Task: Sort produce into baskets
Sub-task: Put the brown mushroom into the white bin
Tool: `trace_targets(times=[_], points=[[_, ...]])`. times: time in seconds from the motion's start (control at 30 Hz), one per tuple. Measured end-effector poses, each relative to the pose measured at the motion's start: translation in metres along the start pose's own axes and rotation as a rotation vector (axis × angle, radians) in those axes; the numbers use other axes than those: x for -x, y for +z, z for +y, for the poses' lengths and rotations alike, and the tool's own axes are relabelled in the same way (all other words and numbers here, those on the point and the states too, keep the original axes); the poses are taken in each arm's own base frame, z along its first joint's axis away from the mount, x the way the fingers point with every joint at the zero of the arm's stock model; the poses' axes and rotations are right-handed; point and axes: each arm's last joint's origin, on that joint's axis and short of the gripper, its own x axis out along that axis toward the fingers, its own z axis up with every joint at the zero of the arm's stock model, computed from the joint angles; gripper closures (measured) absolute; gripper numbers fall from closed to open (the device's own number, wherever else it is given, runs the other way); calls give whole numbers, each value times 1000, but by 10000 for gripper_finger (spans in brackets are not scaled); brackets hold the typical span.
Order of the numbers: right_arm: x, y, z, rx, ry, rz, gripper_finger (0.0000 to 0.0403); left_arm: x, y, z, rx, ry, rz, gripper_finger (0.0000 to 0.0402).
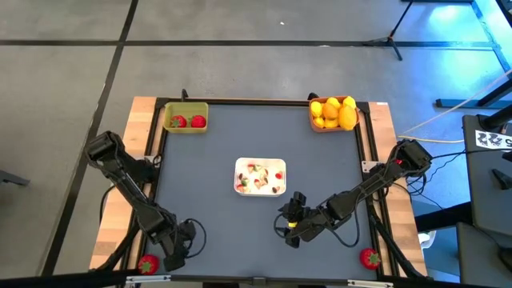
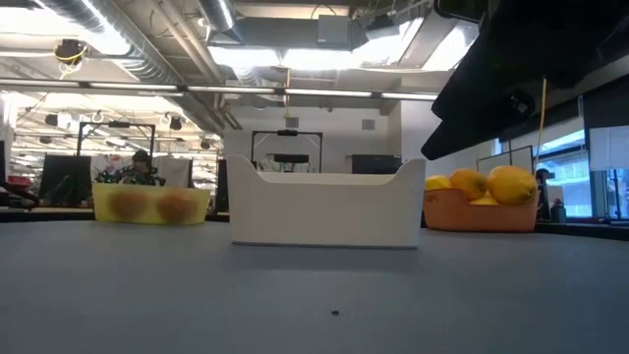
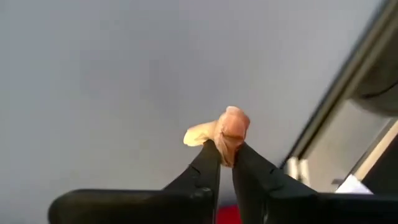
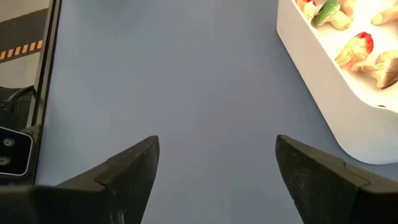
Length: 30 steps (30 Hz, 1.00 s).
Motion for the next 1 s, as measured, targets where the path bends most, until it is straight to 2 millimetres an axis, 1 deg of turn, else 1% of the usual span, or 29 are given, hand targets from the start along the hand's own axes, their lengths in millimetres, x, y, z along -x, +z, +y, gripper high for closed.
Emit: trace_targets(times=[0.17, 0.33, 0.53, 0.67, 0.83, 1.0], points=[[0, 1, 0, -4, 2, -8, 84, 30, 14, 2, 3, -79, -120, 359], [0, 1, 0, -6, 2, -7, 84, 62, 31, 13, -14, -139, -272, 359], [0, 1, 0, -5, 2, -7, 84, 95, 55, 29, -36, -154, -519, 360], [0, 1, 0, -5, 2, -7, 84, 107, 74, 33, -99, -149, -679, 352], [0, 1, 0, -5, 2, -7, 84, 119, 95, 39, -201, -133, -797, 343], [0, 1, 0, -2, 1, -7, 84, 130, 115, 46, -271, -56, -944, 339]])
